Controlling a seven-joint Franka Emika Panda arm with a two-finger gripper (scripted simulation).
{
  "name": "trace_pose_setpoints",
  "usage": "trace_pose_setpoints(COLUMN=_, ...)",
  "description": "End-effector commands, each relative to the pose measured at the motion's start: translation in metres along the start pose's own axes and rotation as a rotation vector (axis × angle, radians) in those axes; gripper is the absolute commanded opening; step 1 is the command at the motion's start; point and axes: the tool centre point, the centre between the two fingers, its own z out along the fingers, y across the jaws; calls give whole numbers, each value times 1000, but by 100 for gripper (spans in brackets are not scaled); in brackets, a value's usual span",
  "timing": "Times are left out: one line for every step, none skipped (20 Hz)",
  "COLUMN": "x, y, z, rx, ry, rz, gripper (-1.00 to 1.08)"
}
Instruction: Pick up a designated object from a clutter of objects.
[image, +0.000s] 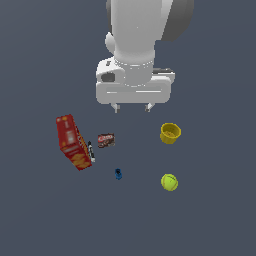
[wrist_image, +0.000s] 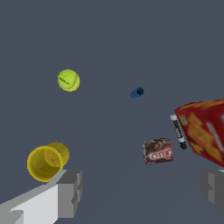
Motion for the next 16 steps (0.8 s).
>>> trace_pose_setpoints(x=0, y=0, z=0, rx=0, ry=0, rz=0, gripper=100)
trace_pose_setpoints(x=0, y=-1, z=0, rx=0, ry=-1, rz=0, gripper=100)
trace_pose_setpoints(x=0, y=-2, z=1, rx=1, ry=-3, rz=0, gripper=100)
trace_pose_setpoints(x=0, y=-4, z=1, rx=3, ry=-6, rz=0, gripper=100)
trace_pose_setpoints(x=0, y=-8, z=2, rx=5, ry=-11, rz=-1, gripper=100)
trace_pose_setpoints(x=0, y=-12, z=4, rx=9, ry=-17, rz=-2, gripper=100)
trace_pose_setpoints(x=-1, y=-15, z=5, rx=11, ry=-22, rz=-3, gripper=100)
trace_pose_setpoints(x=-1, y=-18, z=6, rx=14, ry=-27, rz=-4, gripper=100)
trace_pose_setpoints(x=-2, y=-20, z=6, rx=15, ry=-30, rz=-5, gripper=100)
trace_pose_setpoints(x=-3, y=-21, z=6, rx=16, ry=-32, rz=-6, gripper=100)
trace_pose_setpoints(x=-3, y=-21, z=6, rx=16, ry=-32, rz=-7, gripper=100)
trace_pose_setpoints(x=-3, y=-21, z=6, rx=16, ry=-31, rz=-6, gripper=100)
trace_pose_setpoints(x=-2, y=-20, z=6, rx=15, ry=-31, rz=-6, gripper=100)
trace_pose_setpoints(x=-2, y=-20, z=6, rx=15, ry=-30, rz=-4, gripper=100)
trace_pose_setpoints(x=0, y=-21, z=7, rx=15, ry=-30, rz=-2, gripper=100)
trace_pose_setpoints(x=1, y=-22, z=8, rx=15, ry=-30, rz=0, gripper=100)
